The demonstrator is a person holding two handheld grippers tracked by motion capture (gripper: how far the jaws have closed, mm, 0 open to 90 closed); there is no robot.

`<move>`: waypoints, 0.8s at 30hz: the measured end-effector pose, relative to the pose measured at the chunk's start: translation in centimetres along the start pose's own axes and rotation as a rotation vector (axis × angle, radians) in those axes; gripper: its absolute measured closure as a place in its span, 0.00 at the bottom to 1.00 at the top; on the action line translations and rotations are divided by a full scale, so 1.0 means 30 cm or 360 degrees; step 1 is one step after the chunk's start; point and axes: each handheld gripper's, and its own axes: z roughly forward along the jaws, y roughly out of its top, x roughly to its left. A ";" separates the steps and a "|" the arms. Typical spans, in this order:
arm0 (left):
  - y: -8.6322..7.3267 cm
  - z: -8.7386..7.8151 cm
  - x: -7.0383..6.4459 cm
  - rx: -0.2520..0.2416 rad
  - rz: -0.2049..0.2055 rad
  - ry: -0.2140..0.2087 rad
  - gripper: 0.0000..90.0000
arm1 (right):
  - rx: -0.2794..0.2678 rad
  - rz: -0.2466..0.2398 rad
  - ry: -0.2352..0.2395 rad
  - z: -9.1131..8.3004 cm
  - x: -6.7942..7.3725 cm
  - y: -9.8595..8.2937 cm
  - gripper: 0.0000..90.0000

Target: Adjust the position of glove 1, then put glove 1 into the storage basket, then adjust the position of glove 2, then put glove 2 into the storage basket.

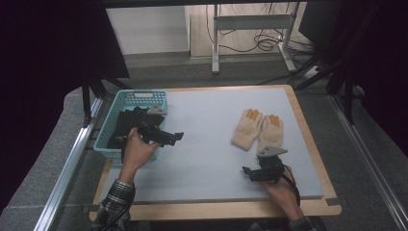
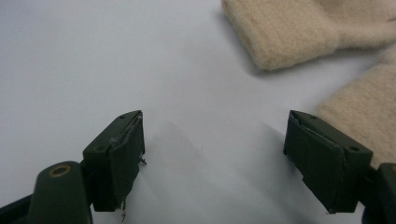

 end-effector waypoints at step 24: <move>-0.149 0.180 -0.212 -0.0023 0.0063 -0.0243 0.00 | -0.0003 0.0004 0.0003 0.000 -0.001 0.000 0.22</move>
